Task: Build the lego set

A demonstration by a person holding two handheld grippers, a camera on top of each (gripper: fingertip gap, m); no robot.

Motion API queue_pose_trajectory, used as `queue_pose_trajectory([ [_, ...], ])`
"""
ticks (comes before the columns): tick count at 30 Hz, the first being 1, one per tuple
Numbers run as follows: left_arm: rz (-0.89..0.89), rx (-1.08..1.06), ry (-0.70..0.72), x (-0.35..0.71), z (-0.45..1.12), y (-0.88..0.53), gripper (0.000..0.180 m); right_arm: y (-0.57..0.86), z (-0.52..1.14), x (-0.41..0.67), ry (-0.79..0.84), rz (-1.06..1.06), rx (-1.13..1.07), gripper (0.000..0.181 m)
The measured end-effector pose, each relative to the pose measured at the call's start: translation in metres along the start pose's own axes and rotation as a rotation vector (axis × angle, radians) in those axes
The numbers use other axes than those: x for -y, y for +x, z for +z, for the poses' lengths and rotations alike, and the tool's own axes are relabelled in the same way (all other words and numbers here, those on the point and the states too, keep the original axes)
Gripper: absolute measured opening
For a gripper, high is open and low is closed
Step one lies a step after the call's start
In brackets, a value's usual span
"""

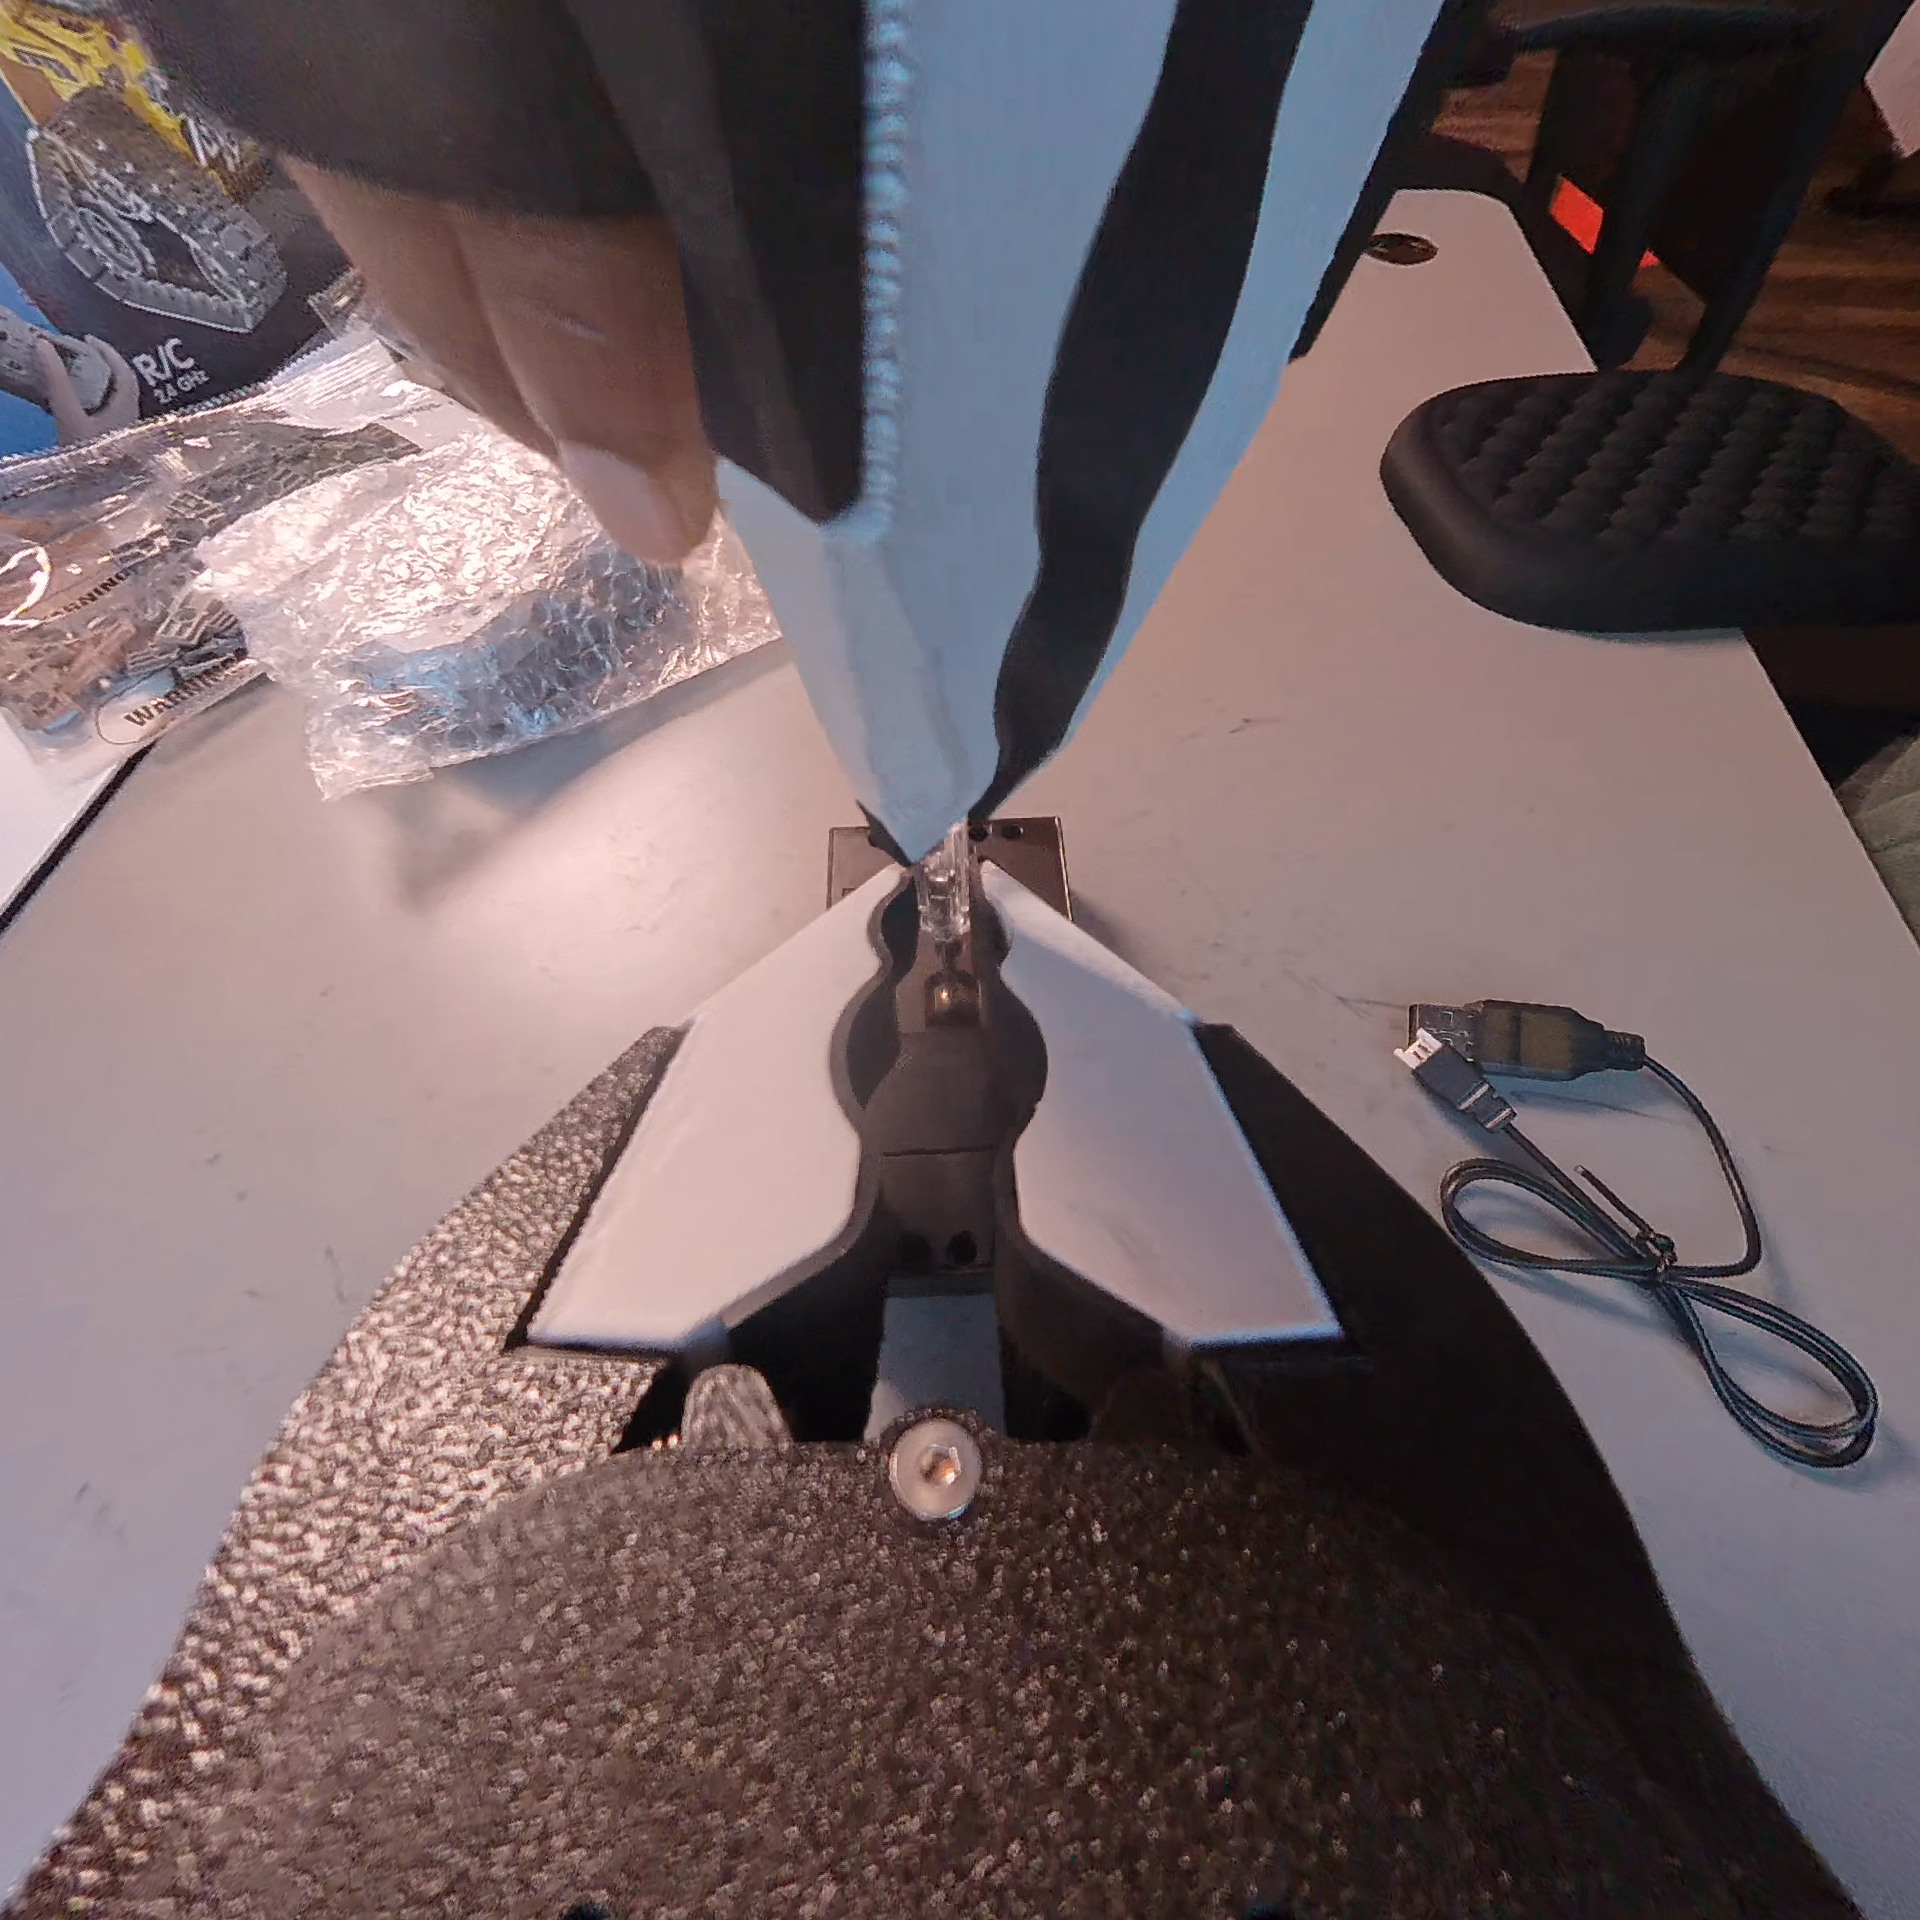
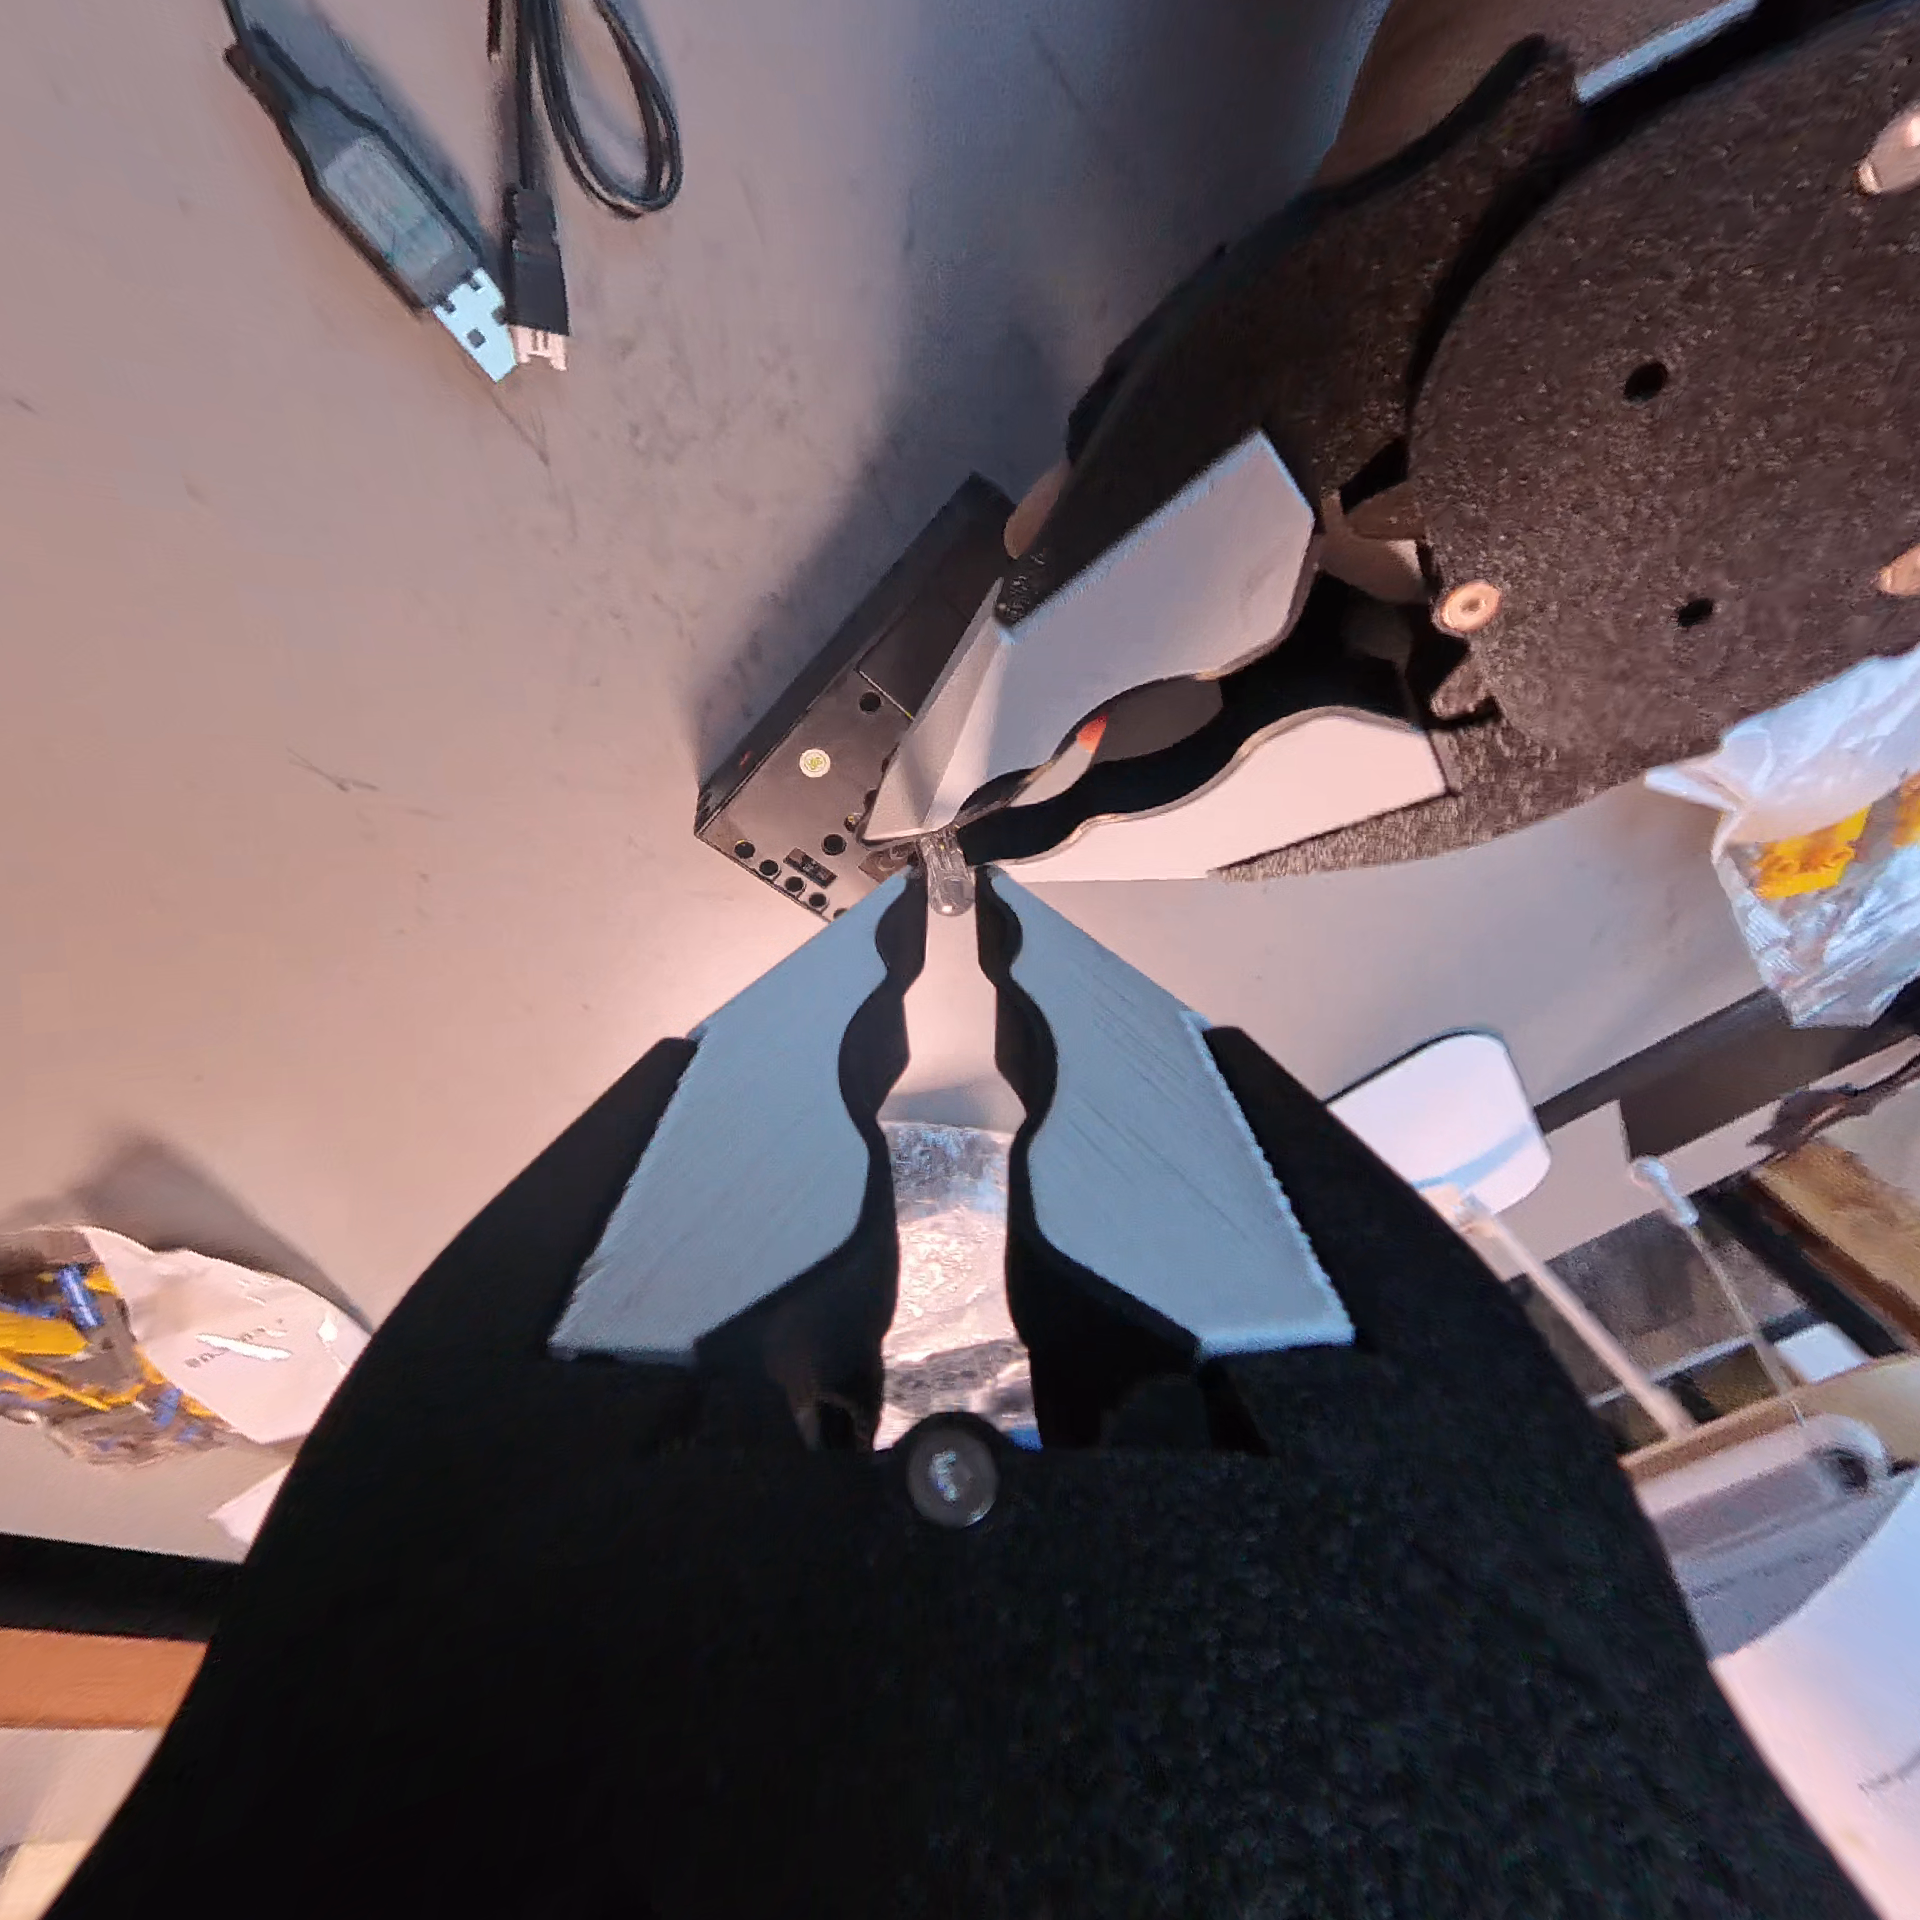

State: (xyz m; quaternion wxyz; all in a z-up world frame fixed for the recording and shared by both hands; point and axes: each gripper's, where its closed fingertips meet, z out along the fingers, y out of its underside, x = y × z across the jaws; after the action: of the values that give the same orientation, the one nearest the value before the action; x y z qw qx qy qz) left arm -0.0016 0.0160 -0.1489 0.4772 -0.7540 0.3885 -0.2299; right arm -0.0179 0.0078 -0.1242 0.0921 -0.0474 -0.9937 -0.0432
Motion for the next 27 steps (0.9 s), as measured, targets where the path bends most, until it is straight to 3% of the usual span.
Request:
queue_pose_trajectory([
  [7, -0.015, 0.027, -0.007, -0.001, -0.001, -0.003, 0.009, 0.003, -0.006, -0.009, 0.147, 0.767, 0.084, 0.02],
  [12, -0.012, 0.044, -0.011, -0.001, -0.002, -0.005, 0.009, 0.003, -0.002, -0.008, 0.249, 1.055, 0.07, 0.016],
  [20, -0.023, 0.061, -0.004, -0.001, -0.002, -0.006, 0.009, 0.011, 0.005, -0.001, 0.539, 1.197, -0.116, 0.007],
  [27, 0.018, -0.011, 0.007, 0.0, -0.003, 0.003, 0.018, 0.009, 0.001, 0.008, 0.802, 0.842, -0.24, 0.007],
])
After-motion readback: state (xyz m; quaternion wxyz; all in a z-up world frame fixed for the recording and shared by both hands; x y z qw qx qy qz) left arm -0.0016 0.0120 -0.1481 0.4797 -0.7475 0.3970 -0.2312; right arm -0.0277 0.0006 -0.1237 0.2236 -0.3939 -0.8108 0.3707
